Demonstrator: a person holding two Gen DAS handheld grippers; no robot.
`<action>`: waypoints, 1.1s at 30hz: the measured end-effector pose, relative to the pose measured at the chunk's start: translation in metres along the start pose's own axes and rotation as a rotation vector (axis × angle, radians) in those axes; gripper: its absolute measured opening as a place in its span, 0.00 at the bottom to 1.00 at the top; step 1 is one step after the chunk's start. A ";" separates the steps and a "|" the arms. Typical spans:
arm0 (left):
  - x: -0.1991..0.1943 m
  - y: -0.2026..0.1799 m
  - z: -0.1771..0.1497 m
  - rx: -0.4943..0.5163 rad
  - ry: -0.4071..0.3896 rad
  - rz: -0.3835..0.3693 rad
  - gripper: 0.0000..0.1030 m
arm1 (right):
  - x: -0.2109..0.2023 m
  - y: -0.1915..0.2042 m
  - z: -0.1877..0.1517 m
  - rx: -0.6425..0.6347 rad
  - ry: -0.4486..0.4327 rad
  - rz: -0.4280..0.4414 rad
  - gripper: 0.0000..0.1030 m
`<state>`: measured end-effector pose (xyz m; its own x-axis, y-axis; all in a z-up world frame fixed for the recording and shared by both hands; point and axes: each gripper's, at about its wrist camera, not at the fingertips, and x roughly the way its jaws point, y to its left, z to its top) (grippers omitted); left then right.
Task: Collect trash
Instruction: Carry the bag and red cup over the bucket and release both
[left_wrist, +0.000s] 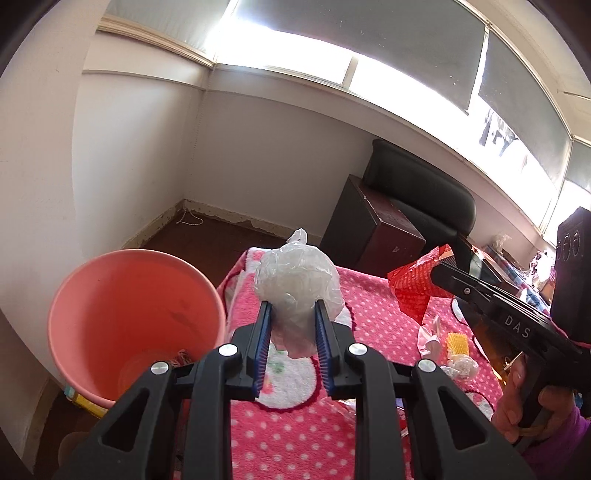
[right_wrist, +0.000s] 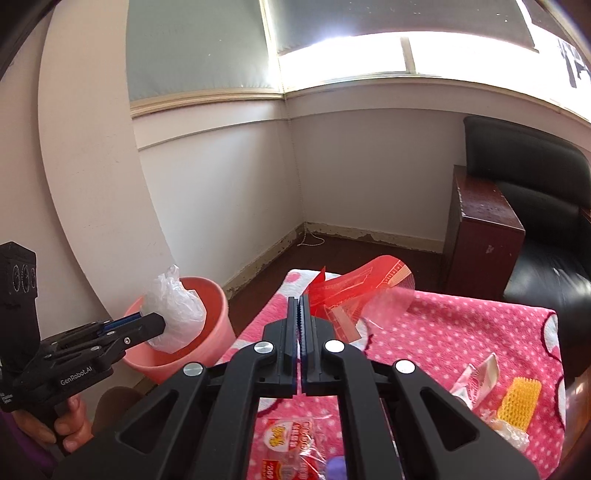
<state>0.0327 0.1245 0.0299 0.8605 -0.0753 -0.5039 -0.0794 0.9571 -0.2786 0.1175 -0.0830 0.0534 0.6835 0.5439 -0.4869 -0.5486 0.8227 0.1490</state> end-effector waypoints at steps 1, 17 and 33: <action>-0.005 0.006 0.000 -0.004 -0.009 0.016 0.21 | 0.004 0.009 0.002 -0.016 0.000 0.019 0.01; -0.024 0.099 -0.023 -0.134 -0.002 0.227 0.21 | 0.074 0.148 -0.005 -0.214 0.108 0.285 0.01; -0.008 0.135 -0.044 -0.175 0.084 0.311 0.25 | 0.110 0.174 -0.033 -0.189 0.287 0.313 0.01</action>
<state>-0.0069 0.2416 -0.0397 0.7378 0.1817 -0.6501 -0.4217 0.8761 -0.2337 0.0814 0.1146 -0.0025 0.3246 0.6715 -0.6661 -0.8038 0.5671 0.1800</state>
